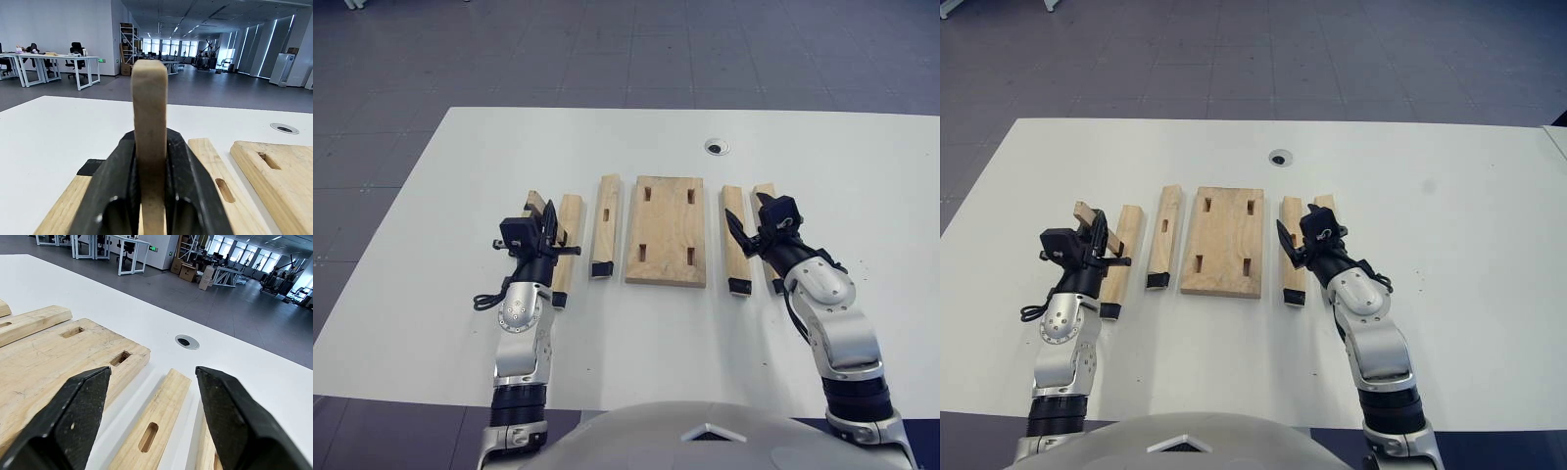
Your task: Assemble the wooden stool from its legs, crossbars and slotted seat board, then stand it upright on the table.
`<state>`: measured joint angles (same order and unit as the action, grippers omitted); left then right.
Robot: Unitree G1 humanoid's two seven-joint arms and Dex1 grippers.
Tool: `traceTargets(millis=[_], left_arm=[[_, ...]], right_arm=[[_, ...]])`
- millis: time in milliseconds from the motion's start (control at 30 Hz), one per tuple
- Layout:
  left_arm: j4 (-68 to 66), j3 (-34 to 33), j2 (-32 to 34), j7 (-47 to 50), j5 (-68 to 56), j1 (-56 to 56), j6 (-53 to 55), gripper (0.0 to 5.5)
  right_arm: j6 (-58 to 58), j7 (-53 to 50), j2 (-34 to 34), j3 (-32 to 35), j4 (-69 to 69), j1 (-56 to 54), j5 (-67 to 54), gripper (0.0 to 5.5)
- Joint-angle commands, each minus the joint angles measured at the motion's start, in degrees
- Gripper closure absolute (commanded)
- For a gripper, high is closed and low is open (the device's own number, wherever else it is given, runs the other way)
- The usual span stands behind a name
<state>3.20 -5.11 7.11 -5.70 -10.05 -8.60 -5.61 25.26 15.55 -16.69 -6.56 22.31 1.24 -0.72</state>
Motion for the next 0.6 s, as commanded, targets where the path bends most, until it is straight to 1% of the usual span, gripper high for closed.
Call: traceTargets(millis=[33, 133, 167, 233, 467, 567, 600], left_arm=[[-4.91, 0.42, 0.2, -0.51, 1.38, -4.48, 3.9, 5.08], [-3.16, 0.81, 0.71, -0.04, 2.73, -2.98, 3.51, 5.08], [-2.93, 0.85, 0.89, 0.19, 3.36, -2.48, 3.09, 4.72], [-2.05, 0.31, 0.77, 0.58, 3.84, -1.61, 2.21, 4.52], [1.36, -0.63, 0.02, 0.57, 3.63, -1.25, 1.09, 3.34], [7.29, -1.19, 0.83, 1.14, 4.74, -4.21, 2.56, 2.82], [10.54, -2.02, 1.45, 1.46, 5.2, -5.47, 3.37, 2.82]], right_arm=[[-0.17, 0.22, -0.31, 0.35, -0.24, -0.73, 0.31, 2.32], [-0.21, 0.15, -0.16, 0.22, -0.19, -0.73, 0.38, 2.32], [-0.21, 0.15, -0.16, 0.21, -0.17, -0.69, 0.38, 2.32], [-0.24, 0.32, -0.25, 0.25, -0.25, -0.73, 0.29, 2.32], [-0.48, 0.82, -0.51, -0.79, -0.02, -0.51, 1.03, 2.32], [-0.38, 0.77, -0.39, -0.67, 0.16, -0.22, 1.0, 2.32], [-0.39, 0.7, -0.4, -0.64, 0.31, 0.03, 0.99, 2.32]])
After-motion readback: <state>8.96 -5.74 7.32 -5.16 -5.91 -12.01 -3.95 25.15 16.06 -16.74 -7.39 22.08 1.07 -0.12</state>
